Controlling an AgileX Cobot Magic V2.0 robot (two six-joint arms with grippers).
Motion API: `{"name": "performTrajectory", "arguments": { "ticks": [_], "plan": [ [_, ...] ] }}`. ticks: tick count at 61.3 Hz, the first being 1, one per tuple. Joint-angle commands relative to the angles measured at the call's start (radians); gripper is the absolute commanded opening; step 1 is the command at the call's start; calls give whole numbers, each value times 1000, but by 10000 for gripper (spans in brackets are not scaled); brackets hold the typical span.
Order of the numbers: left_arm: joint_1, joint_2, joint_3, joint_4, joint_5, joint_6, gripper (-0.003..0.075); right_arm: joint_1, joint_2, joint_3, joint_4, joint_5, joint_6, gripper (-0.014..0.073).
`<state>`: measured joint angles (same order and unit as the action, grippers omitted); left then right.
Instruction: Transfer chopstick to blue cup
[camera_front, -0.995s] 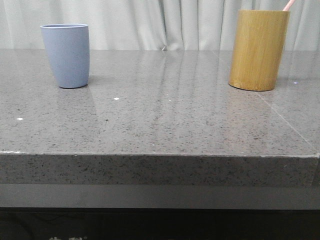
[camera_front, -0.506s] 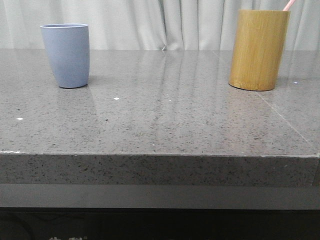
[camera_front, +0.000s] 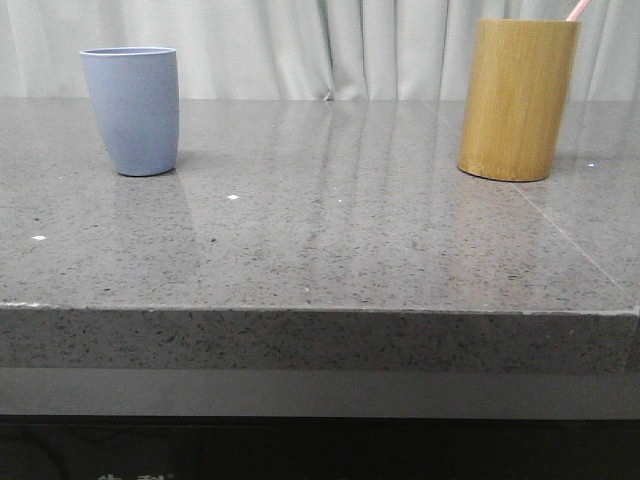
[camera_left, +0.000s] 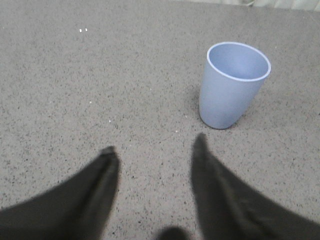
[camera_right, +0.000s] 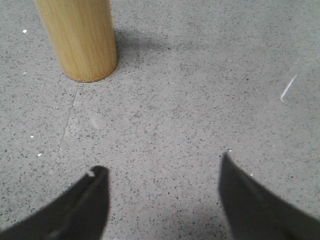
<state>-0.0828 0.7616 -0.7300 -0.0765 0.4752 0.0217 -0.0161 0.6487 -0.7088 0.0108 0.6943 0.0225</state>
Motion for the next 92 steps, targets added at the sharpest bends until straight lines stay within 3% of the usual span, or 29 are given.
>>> {"name": "performTrajectory", "arguments": {
  "ticks": [1,30,52,92],
  "plan": [
    [2,23,-63,-2,-79,-6,530,-2,5,-26,13,-54,-8,604],
    [-121,407,-468,23,117,48,462,-2,5,-26,25,-18,-8,603],
    [-123,759,-846,36,380,48,462,-2,5,-26,25,-18,-8,603],
    [-123,1137,-1249,34,640,48,462,-2,5,-26,25,-23,-8,603]
  ]
}}
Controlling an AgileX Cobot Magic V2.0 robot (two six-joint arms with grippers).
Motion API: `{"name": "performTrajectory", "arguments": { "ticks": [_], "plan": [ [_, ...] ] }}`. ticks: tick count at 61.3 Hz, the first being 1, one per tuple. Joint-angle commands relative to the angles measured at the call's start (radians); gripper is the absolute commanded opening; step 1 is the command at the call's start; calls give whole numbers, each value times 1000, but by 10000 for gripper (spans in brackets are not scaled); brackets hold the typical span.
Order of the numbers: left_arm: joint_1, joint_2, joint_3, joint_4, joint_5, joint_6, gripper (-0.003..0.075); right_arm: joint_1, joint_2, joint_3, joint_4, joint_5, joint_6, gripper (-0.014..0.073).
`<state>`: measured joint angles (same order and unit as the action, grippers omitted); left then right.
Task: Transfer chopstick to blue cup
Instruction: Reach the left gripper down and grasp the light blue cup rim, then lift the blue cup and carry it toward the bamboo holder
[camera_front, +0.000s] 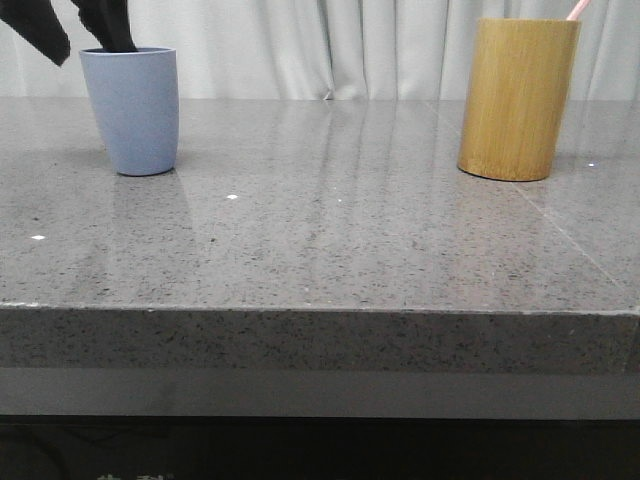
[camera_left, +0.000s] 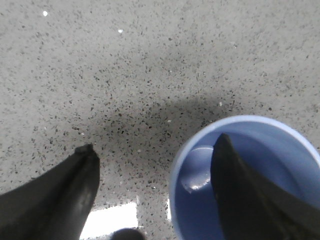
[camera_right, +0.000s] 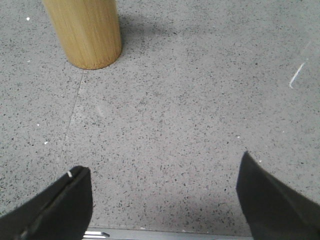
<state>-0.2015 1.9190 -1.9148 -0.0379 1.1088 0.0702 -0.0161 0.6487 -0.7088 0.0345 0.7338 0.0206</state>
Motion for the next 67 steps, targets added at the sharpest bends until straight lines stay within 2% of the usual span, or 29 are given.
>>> {"name": "performTrajectory", "arguments": {
  "ticks": [1,8,13,30,41,53,67],
  "plan": [
    [-4,-15,-69,-4,14,0,462,-2,5,-26,1,-62,-6,603],
    [-4,8,-87,-4,48,0,459,-2,5,-26,1,-62,-6,603],
    [-4,11,-87,-4,51,0,421,-2,5,-26,1,-62,-6,603],
    [-4,13,-87,-33,54,0,106,-2,5,-26,0,-63,-6,603],
    [-9,13,-94,-48,54,0,-17,-2,5,-26,0,-63,-6,603],
    [-66,13,-165,-48,76,0,-19,-2,5,-26,0,-63,-6,603],
    [-205,42,-301,-39,90,0,-19,-2,5,-26,0,-63,-6,603]
  ]
}}
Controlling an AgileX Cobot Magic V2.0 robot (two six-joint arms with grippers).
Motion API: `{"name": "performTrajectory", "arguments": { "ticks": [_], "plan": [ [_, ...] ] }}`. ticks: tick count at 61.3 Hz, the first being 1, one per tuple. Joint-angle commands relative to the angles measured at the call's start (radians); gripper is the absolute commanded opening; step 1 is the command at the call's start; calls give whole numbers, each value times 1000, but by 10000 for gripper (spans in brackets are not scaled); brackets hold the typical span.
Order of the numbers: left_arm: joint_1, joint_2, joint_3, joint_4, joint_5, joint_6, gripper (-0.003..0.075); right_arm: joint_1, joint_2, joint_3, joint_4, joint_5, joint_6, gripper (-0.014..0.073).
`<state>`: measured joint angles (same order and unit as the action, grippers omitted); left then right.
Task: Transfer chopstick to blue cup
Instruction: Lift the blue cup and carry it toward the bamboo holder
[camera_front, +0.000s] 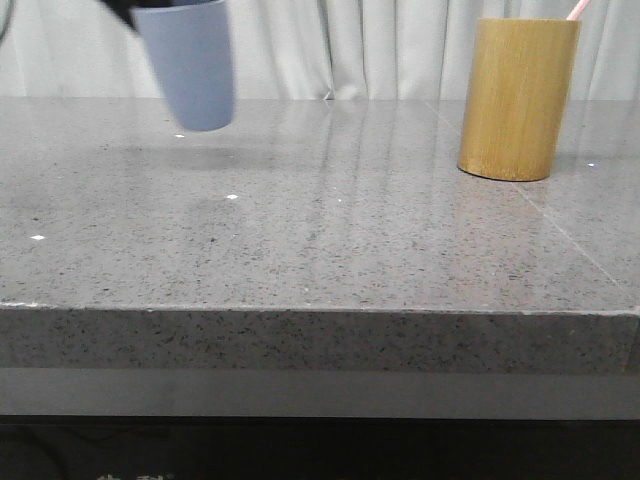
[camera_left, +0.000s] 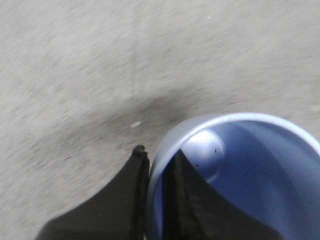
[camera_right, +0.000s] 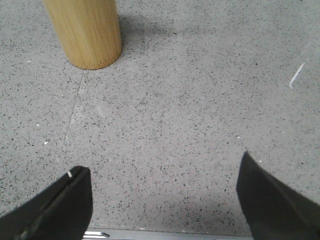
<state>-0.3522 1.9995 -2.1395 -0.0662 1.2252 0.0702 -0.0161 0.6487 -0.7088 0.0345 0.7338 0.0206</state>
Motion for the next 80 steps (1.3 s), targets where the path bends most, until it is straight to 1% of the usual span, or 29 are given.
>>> {"name": "performTrajectory", "arguments": {
  "ticks": [1,12,22,31,62,65,67,70,77,79,80],
  "plan": [
    [-64,-33,-90,-9,-26,0,-19,-2,5,-26,0,-63,-6,603],
    [-158,29,-178,15,-29,0,-19,-2,5,-26,1,-62,-6,603],
    [-203,82,-224,15,-43,0,-19,-2,5,-26,1,-56,-6,603],
    [-219,104,-224,15,-36,0,-19,-2,5,-26,1,-55,-6,603],
    [-219,128,-224,15,23,0,-11,-2,5,-26,1,-57,-6,603],
    [-219,128,-224,15,22,0,14,-2,5,-26,1,-57,-6,603],
    [-219,128,-224,15,22,0,52,-2,5,-26,1,-57,-6,603],
    [-219,128,-224,15,22,0,137,-2,5,-26,1,-57,-6,603],
    [-219,128,-224,15,17,0,304,-2,5,-26,1,-57,-6,603],
    [-219,128,-224,15,12,0,340,-2,5,-26,1,-57,-6,603],
    [-219,126,-224,15,11,0,346,-2,5,-26,1,-57,-6,603]
  ]
}}
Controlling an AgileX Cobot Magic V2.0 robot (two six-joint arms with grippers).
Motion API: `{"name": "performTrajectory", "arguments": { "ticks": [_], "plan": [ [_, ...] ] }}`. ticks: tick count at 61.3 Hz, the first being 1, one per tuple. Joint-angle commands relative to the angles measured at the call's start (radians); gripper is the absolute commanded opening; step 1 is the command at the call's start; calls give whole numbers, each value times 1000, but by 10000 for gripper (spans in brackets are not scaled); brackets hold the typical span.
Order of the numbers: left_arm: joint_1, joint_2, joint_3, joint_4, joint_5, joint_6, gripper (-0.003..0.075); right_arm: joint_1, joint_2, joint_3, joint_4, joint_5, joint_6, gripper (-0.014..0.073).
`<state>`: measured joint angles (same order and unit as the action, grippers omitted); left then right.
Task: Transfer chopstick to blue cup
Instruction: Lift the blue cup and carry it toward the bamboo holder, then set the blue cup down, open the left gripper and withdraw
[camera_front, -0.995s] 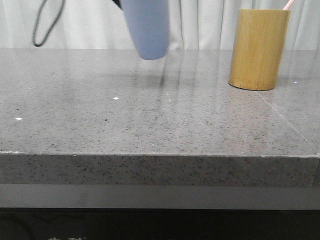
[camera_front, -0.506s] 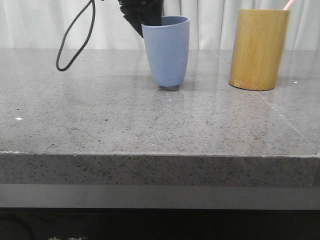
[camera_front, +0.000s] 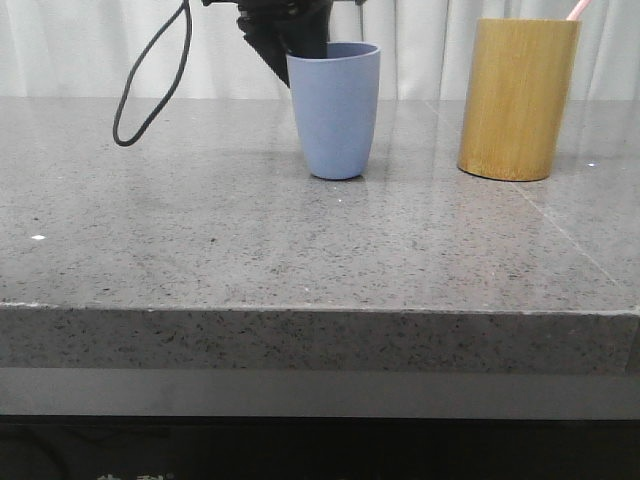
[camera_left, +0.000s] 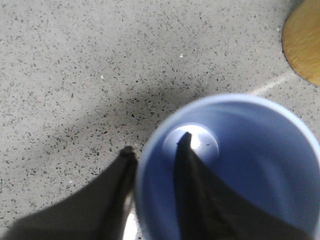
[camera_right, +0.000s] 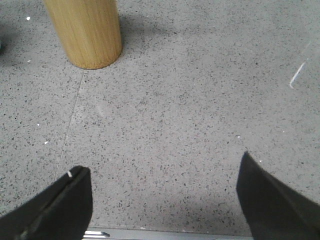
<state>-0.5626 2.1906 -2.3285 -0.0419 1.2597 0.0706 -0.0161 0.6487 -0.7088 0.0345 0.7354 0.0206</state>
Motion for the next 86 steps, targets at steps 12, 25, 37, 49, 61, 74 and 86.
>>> {"name": "performTrajectory", "arguments": {
  "ticks": [12,25,37,49,61,74,86],
  "plan": [
    [-9,-98,-35,-12,-45,0,365,-2,5,-26,1,-75,-6,603],
    [-9,-168,-35,-13,-40,0,365,-2,5,-26,1,-117,-6,603],
    [-9,-246,-23,-20,-31,0,365,-2,8,-26,1,-127,-6,603],
    [-7,-354,64,-18,-7,0,365,-3,32,-26,1,-128,-5,603],
    [17,-464,169,-14,-11,0,365,-3,109,-36,1,-147,25,603],
    [67,-655,425,-27,-150,0,365,-55,205,-87,63,-157,40,603],
    [116,-909,814,-50,-320,0,365,-111,306,-185,233,-156,-35,603]
  ]
}}
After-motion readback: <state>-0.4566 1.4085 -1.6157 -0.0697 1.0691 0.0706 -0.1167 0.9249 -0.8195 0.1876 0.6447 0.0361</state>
